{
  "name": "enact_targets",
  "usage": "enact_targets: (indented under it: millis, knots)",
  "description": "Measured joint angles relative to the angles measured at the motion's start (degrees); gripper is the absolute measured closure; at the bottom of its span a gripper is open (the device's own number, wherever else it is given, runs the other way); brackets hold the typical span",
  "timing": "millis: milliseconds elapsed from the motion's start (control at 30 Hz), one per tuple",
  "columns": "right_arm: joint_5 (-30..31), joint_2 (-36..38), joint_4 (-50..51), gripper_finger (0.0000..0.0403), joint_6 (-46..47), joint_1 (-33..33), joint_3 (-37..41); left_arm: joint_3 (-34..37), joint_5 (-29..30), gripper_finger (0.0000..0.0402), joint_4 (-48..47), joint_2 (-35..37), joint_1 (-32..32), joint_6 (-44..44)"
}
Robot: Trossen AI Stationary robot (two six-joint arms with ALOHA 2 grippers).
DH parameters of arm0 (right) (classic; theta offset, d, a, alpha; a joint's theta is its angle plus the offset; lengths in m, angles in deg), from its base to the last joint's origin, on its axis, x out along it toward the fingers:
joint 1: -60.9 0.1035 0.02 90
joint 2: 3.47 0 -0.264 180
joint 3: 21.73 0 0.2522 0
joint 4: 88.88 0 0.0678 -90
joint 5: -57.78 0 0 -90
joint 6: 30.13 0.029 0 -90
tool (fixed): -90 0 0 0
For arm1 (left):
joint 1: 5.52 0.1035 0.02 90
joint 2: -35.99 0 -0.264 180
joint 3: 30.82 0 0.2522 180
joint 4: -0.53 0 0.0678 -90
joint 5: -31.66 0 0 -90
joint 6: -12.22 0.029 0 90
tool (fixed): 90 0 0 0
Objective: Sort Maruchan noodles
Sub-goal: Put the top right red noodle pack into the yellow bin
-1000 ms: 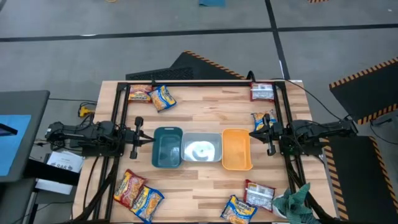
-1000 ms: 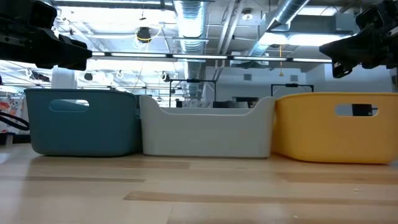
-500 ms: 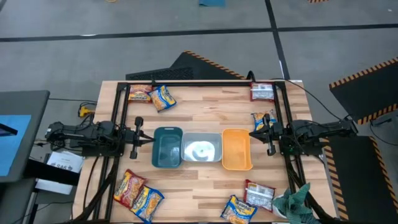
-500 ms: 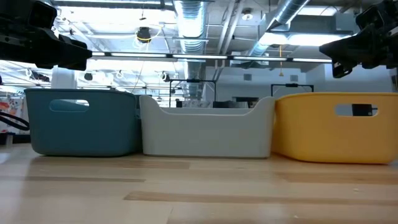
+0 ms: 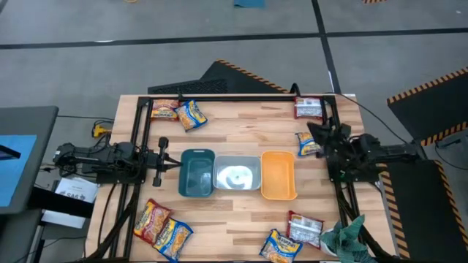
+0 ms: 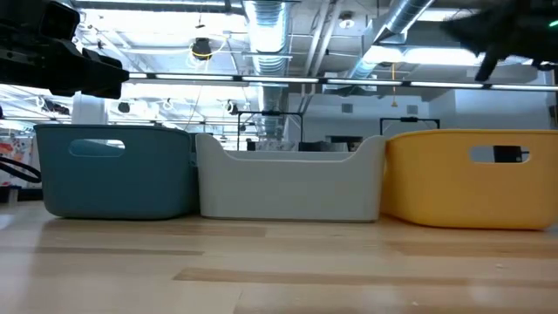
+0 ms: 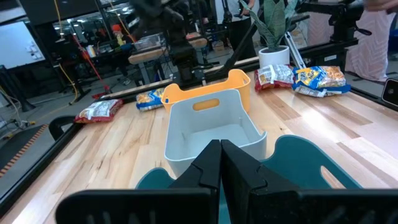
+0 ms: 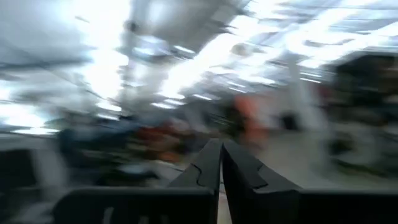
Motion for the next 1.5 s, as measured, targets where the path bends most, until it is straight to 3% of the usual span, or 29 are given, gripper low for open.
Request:
enact_targets:
  millis: [133,367,500,700,900,1300,1500]
  knots:
    - [6.7,-9.1,15.0,0.0334,3.5,-6.0,-5.6,0.0,0.0,0.0401,0.0,0.0,0.0,0.0]
    - [8.5,-28.6,39.9,0.0256,15.6,-22.2,-18.3,0.0,0.0,0.0401,0.0,0.0,0.0,0.0]
    - [6.0,-39.8,48.8,0.0216,22.8,-31.1,-22.2,0.0,0.0,0.0401,0.0,0.0,0.0,0.0]
    - [3.7,-53.8,44.4,0.0175,24.3,-38.4,-22.6,0.0,0.0,0.0401,0.0,0.0,0.0,0.0]
    - [3.7,-62.7,36.8,0.0169,25.8,-41.5,-22.6,0.0,0.0,0.0401,0.0,0.0,0.0,0.0]
    - [3.0,-74.7,27.7,0.0178,27.3,-46.3,-22.7,0.0,0.0,0.0402,0.0,0.0,0.0,0.0]
    - [4.1,-77.6,28.5,0.0187,27.1,-45.4,-24.5,0.0,0.0,0.0402,0.0,0.0,0.0,0.0]
